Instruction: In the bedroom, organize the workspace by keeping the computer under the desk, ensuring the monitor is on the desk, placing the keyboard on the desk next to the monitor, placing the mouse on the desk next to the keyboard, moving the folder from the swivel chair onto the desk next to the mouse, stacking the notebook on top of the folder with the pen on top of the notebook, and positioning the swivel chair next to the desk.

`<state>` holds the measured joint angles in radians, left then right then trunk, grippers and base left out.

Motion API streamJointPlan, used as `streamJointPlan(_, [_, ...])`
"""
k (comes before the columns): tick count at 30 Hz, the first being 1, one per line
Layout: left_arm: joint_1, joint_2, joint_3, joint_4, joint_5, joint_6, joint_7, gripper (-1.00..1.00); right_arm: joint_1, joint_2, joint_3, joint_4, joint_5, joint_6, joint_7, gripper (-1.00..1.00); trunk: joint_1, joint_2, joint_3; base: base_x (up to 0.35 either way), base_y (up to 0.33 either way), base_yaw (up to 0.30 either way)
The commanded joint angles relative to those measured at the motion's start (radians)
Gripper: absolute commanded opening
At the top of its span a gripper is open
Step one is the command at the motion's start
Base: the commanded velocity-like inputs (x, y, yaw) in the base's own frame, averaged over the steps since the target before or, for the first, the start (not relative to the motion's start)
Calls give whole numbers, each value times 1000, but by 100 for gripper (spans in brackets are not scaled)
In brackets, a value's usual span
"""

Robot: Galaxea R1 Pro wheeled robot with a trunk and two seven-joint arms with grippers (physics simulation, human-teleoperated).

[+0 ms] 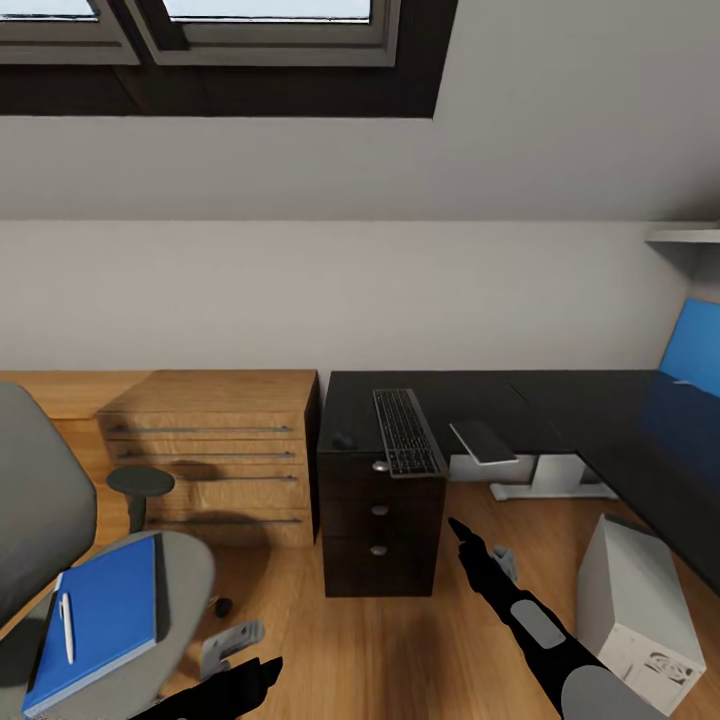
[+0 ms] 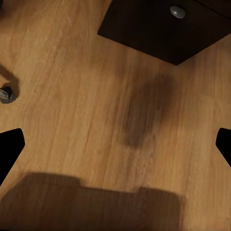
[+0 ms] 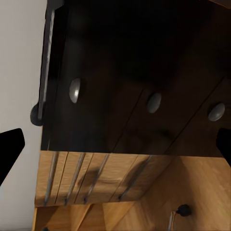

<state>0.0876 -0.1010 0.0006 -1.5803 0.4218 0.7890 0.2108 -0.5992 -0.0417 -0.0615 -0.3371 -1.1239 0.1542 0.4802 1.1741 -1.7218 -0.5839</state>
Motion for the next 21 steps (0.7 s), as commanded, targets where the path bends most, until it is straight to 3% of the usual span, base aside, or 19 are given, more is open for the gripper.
streamJointPlan(1, [0,0,0,-1,10,3,8,100,-1,1,-6,0,-7,10,4,100,4,-8,-4,0,0,0])
streamJointPlan(13, [0,1,-13,0,10,0,-5,100,-1,6,-3,2,-5,8,14,100,8,-15,-7,0,0,0])
streamJointPlan(17, [0,1,-14,0,10,0,-5,100,-1,24,3,0,-1,-1,8,100,8,-15,-7,0,0,0])
streamJointPlan(21, [0,1,-15,0,10,-1,-5,100,-1,55,7,-1,1,-56,-4,100,8,-15,-7,79,0,0])
